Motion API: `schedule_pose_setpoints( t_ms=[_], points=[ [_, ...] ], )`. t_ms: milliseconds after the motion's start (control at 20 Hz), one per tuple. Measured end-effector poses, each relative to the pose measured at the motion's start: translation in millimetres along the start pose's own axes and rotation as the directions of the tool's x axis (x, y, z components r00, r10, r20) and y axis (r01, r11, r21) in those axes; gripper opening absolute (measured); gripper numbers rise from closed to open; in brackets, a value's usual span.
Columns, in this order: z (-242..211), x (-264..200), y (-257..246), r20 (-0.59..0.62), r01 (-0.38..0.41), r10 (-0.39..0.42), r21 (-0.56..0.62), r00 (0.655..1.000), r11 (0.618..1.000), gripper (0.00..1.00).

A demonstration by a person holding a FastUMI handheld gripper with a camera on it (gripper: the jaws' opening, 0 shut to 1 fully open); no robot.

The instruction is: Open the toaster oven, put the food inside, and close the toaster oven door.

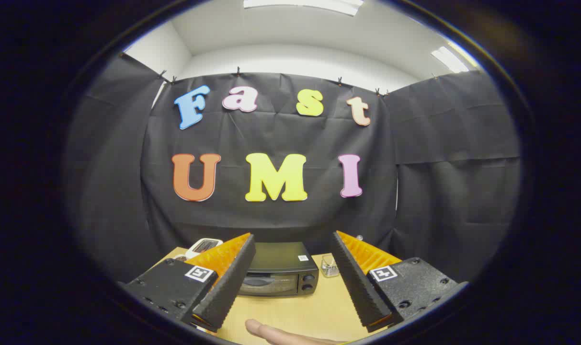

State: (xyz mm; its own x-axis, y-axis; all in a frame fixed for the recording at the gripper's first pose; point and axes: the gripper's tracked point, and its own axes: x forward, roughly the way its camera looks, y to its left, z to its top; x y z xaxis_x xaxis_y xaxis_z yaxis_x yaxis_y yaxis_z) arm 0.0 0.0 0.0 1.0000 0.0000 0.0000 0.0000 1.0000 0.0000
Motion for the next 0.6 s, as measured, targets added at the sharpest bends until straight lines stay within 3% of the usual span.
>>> schedule_pose_setpoints(
  t_ms=[450,600],
  points=[
    [-11.5,30.9,9.2,0.041,-0.001,-0.001,0.051,0.999,0.999,1.00],
    [-31.1,50.0,15.3,-0.002,-0.011,0.011,0.069,1.000,0.998,1.00]
  ],
)
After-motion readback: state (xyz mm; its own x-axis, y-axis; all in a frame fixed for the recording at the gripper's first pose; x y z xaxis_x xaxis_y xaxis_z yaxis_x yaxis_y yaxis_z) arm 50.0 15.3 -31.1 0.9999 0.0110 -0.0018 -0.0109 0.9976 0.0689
